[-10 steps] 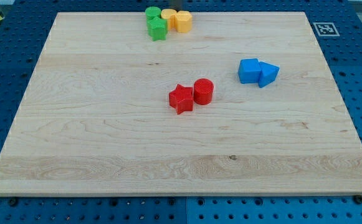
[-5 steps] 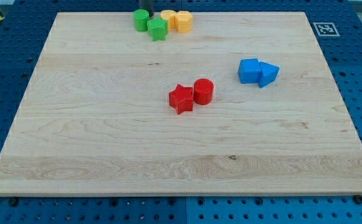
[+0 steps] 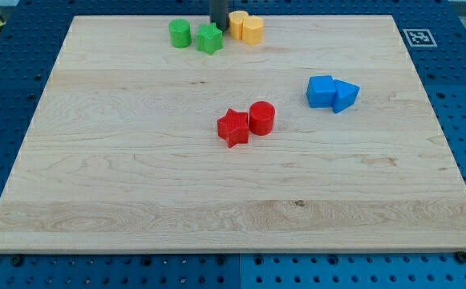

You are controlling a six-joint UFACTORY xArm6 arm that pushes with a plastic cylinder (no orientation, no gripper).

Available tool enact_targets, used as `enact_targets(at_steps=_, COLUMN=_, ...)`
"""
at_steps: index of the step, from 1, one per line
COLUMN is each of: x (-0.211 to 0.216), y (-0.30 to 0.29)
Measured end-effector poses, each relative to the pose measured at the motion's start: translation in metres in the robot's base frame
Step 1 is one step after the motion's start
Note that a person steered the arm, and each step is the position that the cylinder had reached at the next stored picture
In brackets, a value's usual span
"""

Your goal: Separate yellow blocks from the green blocks

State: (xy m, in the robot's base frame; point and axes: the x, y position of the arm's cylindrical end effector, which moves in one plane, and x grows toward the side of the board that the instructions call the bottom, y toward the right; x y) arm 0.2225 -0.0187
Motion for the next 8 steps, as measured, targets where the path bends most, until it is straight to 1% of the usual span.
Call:
enact_targets(at_steps=2, x=0.002, y=0.004)
enact_targets(at_steps=3, x=-0.004, y=-0.005)
enact_targets(at_steps=4, x=-0.024, y=-0.005)
enact_targets(at_steps=5, x=-0.030, y=-0.005)
enact_targets(at_steps=6, x=-0.029, y=-0.005)
enact_targets(at_steps=8, x=-0.027, y=0.017)
